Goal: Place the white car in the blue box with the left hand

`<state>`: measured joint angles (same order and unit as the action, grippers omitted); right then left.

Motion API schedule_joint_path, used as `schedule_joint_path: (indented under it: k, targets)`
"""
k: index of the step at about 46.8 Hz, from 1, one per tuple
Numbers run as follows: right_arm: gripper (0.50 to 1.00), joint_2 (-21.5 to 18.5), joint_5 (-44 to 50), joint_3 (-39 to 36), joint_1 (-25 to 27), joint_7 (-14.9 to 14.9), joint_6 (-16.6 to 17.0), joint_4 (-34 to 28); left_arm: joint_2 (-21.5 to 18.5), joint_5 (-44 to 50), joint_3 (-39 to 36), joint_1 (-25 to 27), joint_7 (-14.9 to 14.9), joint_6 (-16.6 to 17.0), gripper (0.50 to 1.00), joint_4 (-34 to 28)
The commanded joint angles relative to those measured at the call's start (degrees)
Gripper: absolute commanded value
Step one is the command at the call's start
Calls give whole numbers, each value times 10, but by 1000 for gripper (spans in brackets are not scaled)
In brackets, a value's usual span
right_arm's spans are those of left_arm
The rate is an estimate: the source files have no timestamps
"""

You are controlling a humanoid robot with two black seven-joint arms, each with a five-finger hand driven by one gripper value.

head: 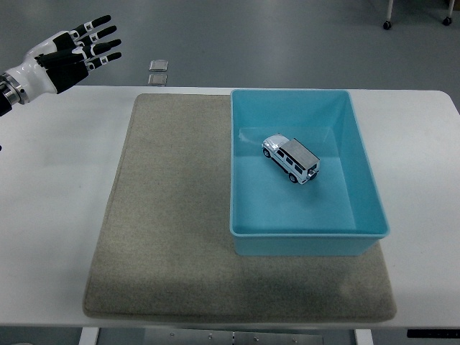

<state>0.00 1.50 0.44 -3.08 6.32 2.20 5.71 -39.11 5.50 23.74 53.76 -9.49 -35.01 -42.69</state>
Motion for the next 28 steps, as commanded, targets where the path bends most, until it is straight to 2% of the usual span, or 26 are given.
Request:
schedule_joint_path:
  k: [1,7,18,28]
  targets:
    - [936,0,-2,0,0,0,0,0,0,20,0,-5,5,0,1000,0]
    - [936,0,-2,0,0,0,4,1,3,51,0,-7,6,0,1000,1]
    - [936,0,-2,-2,2,0,3,0,45,65,0,-22,16,0,1000,2]
    - [936,0,-4,-2,2,1,3,1,50,65,0,-30,17,0,1000,1]
